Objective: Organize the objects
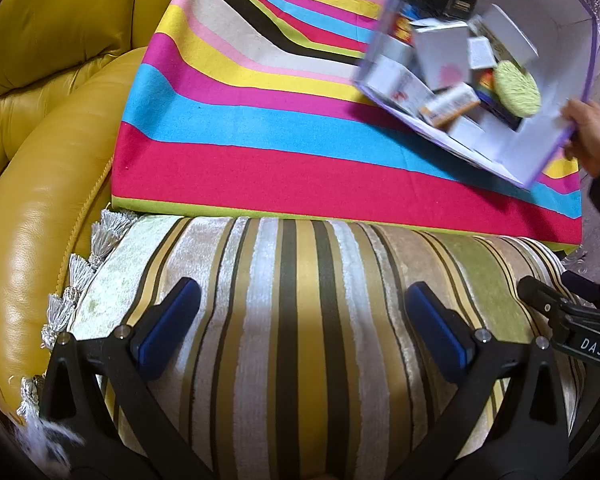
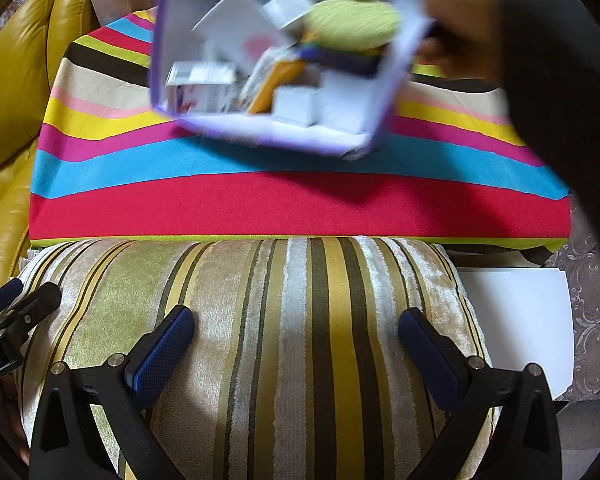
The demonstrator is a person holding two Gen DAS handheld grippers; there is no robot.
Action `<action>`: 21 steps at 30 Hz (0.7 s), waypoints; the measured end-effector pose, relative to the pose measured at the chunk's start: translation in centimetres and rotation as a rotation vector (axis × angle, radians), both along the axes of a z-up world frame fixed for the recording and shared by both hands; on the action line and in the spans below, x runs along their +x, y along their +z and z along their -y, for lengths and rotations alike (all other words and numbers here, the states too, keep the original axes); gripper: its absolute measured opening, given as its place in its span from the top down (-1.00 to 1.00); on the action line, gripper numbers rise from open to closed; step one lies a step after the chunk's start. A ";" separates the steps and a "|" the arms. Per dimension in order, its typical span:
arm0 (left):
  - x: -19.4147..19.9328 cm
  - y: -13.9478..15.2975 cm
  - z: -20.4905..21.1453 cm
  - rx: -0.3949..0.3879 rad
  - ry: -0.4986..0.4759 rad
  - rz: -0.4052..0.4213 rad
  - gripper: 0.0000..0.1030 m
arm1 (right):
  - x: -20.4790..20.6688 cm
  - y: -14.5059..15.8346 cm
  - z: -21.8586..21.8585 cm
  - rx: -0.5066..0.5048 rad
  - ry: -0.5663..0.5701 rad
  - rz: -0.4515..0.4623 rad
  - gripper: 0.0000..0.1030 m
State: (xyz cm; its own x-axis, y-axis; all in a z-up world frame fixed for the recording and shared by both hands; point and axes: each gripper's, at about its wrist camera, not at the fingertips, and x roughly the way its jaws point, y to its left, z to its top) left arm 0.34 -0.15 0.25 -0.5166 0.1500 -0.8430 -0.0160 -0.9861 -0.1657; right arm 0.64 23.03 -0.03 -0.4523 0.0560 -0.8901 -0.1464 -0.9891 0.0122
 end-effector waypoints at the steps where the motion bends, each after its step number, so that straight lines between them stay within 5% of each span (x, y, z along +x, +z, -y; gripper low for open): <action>1: 0.0 0.0 0.0 0.002 -0.001 -0.001 -1.00 | 0.0 0.0 0.0 0.000 0.000 -0.001 -1.00; 21: -0.3 0.0 0.2 0.001 -0.012 0.005 -1.00 | 0.1 0.1 -0.8 -0.011 -0.002 -0.003 -1.00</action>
State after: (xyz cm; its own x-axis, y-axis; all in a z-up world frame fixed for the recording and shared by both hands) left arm 0.00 -0.39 0.21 -0.5107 0.1571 -0.8453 -0.0275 -0.9856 -0.1666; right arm 0.73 23.85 0.10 -0.4551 0.0475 -0.8892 -0.1488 -0.9886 0.0233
